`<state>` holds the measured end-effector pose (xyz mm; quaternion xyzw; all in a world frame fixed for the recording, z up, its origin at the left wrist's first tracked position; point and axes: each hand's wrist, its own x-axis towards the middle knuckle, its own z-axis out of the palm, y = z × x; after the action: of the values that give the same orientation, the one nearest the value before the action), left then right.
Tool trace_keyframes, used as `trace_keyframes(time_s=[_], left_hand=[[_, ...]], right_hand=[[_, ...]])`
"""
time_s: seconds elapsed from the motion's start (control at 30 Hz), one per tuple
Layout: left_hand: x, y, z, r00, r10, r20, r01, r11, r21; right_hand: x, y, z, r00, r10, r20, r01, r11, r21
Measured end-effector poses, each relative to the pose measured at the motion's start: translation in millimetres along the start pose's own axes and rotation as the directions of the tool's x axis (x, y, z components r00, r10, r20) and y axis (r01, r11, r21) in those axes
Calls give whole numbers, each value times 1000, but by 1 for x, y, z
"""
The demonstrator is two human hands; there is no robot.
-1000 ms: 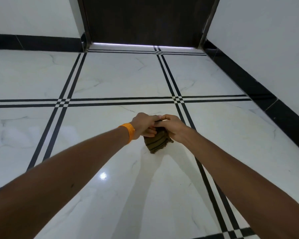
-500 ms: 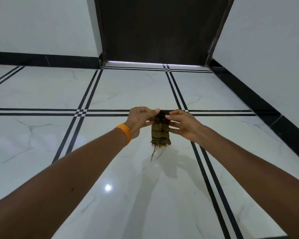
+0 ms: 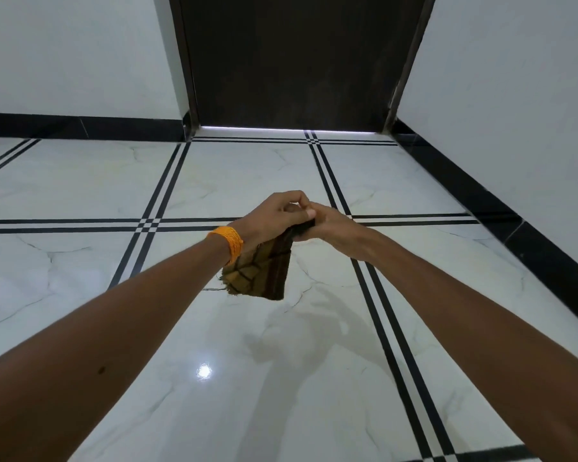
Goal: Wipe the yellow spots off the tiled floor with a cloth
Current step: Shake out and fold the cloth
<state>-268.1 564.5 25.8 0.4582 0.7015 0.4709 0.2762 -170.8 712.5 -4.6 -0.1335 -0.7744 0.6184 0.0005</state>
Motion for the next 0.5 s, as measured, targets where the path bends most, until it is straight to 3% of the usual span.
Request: trace_keyframes(time_s=[0.07, 0.13, 0.23, 0.3, 0.37, 0.43, 0.5], left_hand=[[0, 8, -7, 999, 30, 40, -33, 995, 91], [2, 11, -18, 997, 16, 71, -37, 952, 304], [4, 1, -35, 995, -92, 47, 37, 739, 672], [3, -19, -41, 985, -170, 21, 100, 668, 737], [-3, -34, -45, 975, -223, 3, 169, 747, 643], [-10, -37, -51, 977, -214, 16, 196, 921, 337], [-14, -31, -57, 983, -182, -1, 182, 983, -7]], right_hand=[[-1, 0, 2, 999, -25, 29, 22, 996, 85], [-2, 3, 0, 999, -38, -21, 40, 990, 133], [-5, 0, -8, 995, -31, -91, 39, 995, 87], [-8, -9, -14, 992, -48, -115, 44, 998, -43], [-12, -17, -23, 985, -80, -150, 63, 992, -110], [-15, -20, -34, 976, -64, -209, 43, 994, -104], [-20, -18, -40, 966, 36, -255, -47, 998, -40]])
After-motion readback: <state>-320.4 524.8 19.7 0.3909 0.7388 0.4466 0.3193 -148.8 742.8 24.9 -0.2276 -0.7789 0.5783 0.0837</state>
